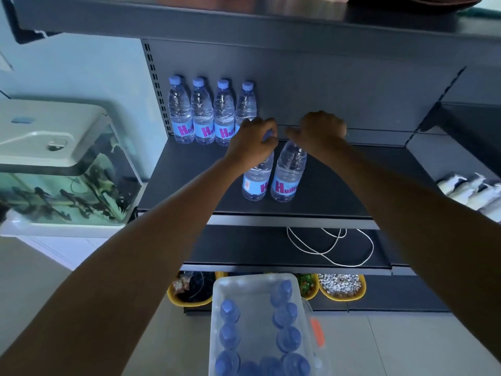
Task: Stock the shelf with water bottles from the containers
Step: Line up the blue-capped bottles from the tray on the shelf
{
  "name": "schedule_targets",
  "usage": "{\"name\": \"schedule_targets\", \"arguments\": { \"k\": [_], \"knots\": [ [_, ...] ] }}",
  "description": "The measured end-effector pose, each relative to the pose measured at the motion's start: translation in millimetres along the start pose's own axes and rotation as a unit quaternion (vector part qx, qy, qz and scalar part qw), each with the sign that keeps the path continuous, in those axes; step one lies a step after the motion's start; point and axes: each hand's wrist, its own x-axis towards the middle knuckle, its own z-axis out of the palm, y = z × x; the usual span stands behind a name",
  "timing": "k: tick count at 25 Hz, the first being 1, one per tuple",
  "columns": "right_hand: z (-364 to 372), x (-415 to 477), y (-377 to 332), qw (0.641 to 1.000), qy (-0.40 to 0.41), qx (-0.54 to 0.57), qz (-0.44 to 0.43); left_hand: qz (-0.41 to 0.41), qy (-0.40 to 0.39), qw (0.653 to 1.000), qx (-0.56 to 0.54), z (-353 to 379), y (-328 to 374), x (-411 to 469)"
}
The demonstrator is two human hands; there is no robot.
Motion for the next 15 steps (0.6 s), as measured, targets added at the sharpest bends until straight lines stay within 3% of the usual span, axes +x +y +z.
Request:
{"name": "schedule_targets", "arguments": {
  "k": [3,5,7,11,15],
  "knots": [
    [12,-7,7,0.995,-0.034,0.095,0.014,-0.026,0.066,0.996,-0.051,15,-6,-11],
    [34,-26,18,0.967,-0.057,0.248,-0.012,-0.089,0.138,0.976,-0.145,27,-17,-40],
    [71,-50,28,0.933,-0.051,0.356,-0.022,-0.130,0.141,0.959,-0.210,46,-35,-77],
    [139,-80,34,0.913,-0.078,0.401,-0.018,-0.242,0.109,0.949,-0.169,79,-37,-121],
    [171,-74,32,0.906,-0.056,0.419,-0.038,-0.258,0.123,0.950,-0.125,95,-36,-105]
  ]
}}
